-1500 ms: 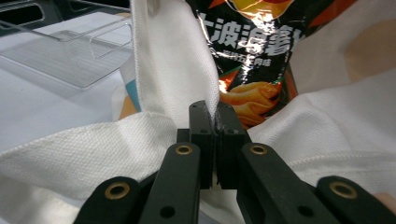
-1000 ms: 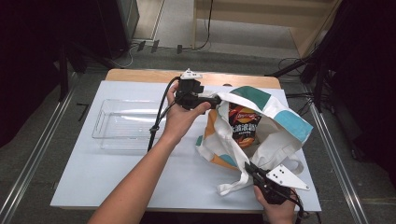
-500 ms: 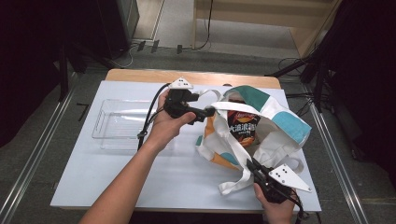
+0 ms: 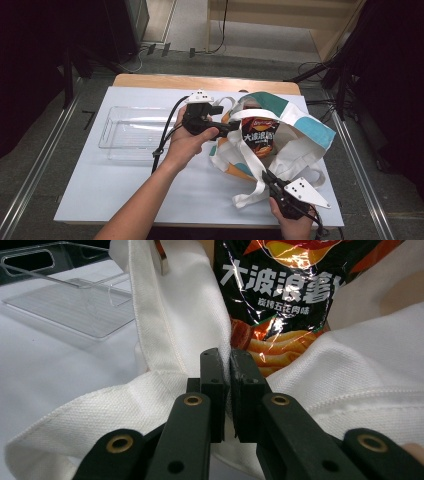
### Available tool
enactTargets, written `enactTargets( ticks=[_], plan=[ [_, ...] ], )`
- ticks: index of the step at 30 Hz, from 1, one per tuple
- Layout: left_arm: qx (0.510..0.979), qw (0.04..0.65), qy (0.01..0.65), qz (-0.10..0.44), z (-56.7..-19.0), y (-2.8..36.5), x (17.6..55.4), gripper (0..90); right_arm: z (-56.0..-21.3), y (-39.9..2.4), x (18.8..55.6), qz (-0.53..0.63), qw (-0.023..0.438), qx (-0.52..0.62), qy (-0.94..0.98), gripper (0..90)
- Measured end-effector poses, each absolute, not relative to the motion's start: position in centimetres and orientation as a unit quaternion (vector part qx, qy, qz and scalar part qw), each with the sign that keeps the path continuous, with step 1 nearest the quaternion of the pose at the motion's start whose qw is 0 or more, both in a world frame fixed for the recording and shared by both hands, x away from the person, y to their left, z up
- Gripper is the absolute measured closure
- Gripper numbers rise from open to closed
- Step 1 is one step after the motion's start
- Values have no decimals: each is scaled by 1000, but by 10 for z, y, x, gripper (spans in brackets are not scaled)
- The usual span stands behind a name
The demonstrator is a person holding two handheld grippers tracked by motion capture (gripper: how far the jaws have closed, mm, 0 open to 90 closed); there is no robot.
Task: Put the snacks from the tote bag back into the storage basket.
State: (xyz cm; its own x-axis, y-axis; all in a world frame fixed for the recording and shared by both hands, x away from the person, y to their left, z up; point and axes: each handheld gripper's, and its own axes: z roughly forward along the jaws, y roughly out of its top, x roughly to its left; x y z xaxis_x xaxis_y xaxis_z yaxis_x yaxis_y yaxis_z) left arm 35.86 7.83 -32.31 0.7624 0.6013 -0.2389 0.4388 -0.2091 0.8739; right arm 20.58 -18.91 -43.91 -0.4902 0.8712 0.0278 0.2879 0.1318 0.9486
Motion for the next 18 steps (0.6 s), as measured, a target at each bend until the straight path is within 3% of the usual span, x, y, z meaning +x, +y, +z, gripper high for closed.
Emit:
enactTargets(
  ticks=[5, 8, 14, 18],
  plan=[
    [781, 509, 352, 87, -325, 69, 361, 204, -438, -185, 205, 510, 286, 407, 701, 879],
    [780, 506, 358, 83, -325, 65, 366, 274, -438, -183, 203, 511, 283, 396, 708, 885],
    [793, 485, 353, 106, -321, 61, 370, 734, -440, -183, 200, 509, 277, 392, 714, 890],
    [798, 481, 347, 104, -316, 68, 371, 835, -440, -182, 199, 511, 272, 392, 715, 890]
  ],
)
